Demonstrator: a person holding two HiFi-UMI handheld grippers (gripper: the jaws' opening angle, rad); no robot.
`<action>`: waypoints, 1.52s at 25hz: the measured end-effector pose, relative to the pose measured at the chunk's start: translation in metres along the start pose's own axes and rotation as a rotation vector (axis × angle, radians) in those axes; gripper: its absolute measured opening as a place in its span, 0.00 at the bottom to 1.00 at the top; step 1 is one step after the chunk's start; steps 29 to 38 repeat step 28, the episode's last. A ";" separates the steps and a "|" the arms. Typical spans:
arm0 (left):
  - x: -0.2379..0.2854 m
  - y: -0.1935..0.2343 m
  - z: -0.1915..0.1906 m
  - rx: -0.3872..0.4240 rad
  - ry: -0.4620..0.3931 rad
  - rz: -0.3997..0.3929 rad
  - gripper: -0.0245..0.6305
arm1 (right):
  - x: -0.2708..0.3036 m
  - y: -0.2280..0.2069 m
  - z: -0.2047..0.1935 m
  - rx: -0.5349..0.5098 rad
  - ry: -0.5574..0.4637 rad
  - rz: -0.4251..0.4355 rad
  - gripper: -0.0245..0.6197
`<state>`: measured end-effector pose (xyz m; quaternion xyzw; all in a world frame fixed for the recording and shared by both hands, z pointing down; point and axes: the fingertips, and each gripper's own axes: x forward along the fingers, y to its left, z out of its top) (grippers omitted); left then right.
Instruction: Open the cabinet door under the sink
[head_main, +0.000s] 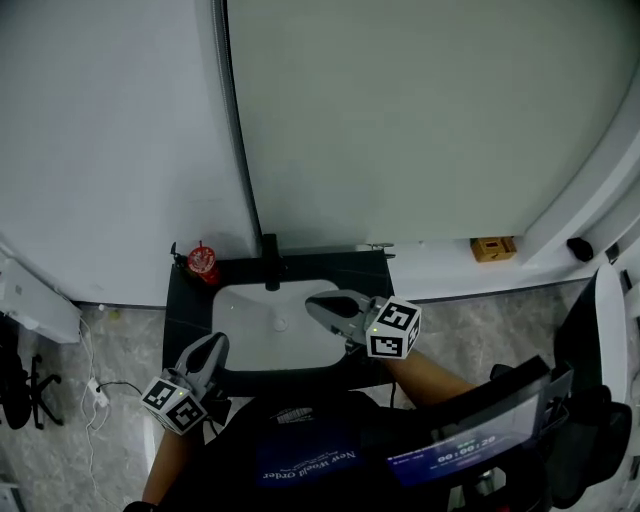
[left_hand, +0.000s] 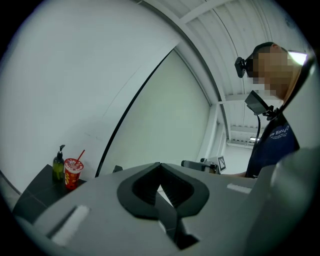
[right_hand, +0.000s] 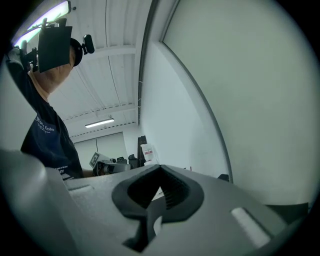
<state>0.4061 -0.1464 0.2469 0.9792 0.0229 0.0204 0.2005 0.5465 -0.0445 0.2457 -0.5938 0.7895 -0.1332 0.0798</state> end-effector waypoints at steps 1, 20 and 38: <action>0.003 -0.003 0.001 0.001 -0.001 0.008 0.04 | 0.001 -0.004 0.000 0.001 0.001 0.007 0.04; 0.005 0.037 0.013 -0.015 0.020 -0.025 0.04 | 0.031 -0.019 0.002 -0.008 0.005 -0.048 0.04; 0.010 0.043 0.013 -0.017 0.038 -0.042 0.04 | 0.036 -0.020 0.001 -0.003 0.010 -0.052 0.04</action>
